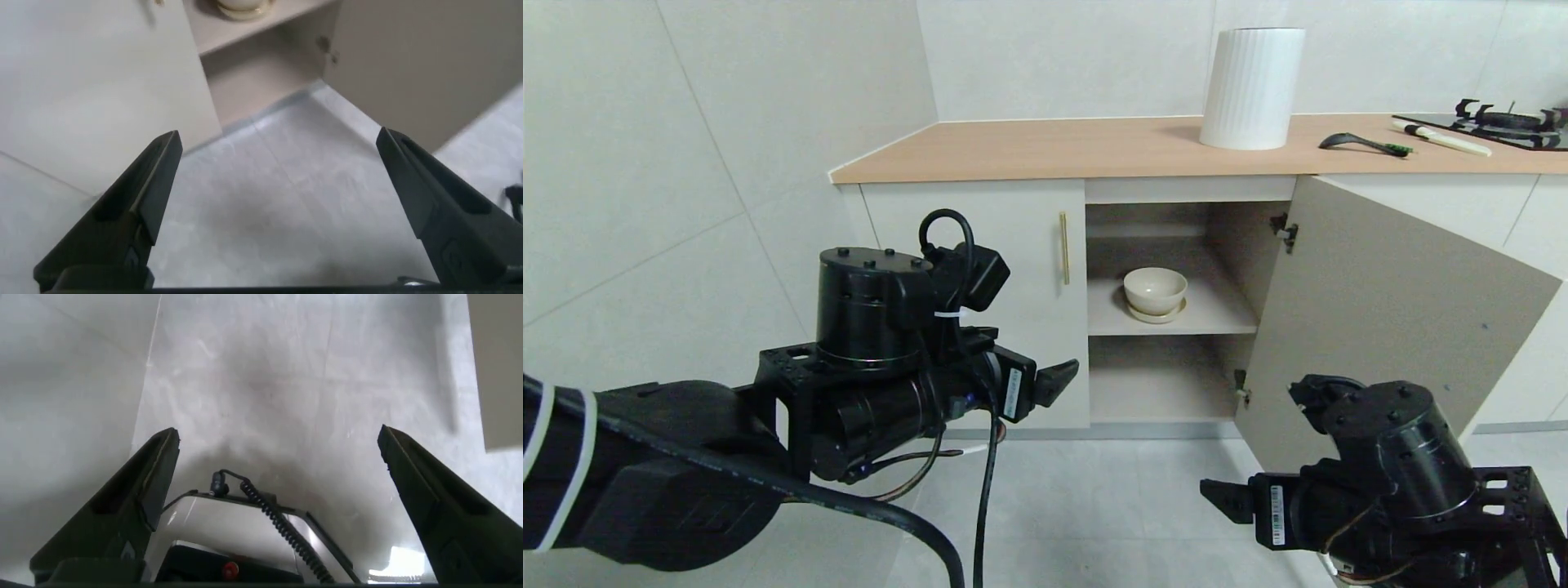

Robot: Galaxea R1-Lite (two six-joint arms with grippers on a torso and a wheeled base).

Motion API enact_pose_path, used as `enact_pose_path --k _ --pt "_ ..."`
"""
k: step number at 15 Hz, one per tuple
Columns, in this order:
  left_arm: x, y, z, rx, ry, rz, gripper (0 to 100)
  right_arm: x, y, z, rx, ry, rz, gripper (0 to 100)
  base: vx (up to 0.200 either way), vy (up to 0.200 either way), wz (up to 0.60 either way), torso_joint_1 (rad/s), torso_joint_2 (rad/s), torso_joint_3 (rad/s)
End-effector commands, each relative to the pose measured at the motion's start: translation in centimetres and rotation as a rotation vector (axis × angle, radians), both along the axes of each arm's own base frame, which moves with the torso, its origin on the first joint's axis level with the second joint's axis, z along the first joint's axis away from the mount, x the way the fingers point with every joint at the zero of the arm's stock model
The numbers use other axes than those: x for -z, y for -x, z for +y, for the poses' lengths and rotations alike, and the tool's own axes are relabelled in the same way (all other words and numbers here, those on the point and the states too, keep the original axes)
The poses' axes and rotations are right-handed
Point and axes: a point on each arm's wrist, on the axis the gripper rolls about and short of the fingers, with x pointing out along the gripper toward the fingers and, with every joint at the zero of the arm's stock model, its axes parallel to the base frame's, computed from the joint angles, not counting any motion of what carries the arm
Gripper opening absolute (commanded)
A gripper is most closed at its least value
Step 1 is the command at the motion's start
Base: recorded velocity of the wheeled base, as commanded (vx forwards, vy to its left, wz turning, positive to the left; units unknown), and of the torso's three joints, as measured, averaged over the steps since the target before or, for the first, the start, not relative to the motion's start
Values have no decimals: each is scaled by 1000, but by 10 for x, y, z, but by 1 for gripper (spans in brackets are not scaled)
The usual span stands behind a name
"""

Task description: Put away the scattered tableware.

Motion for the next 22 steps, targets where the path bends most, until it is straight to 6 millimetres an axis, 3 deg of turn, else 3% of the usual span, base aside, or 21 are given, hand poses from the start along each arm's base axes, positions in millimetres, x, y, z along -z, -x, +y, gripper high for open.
enact_pose_path --k 1,4,10,18,22 --pt "-3 1 2 -3 5 -8 100 -18 9 -9 -3 -49 -59 100 0 0 0 0 0 0" --pt "-6 2 3 -3 11 -15 100 -26 32 -32 -3 -71 -88 100 0 0 0 0 0 0" --pt "-4 1 2 -20 2 -14 100 -22 57 -56 5 -82 -103 100 0 -200 0 -2 5 4" --pt "-6 2 3 -22 7 -20 100 -17 62 -80 108 -47 -78 100 0 -200 0 3 2 4" --pt "-8 3 4 -21 8 -27 100 -17 53 -102 283 -26 -77 100 0 -150 0 2 3 3"
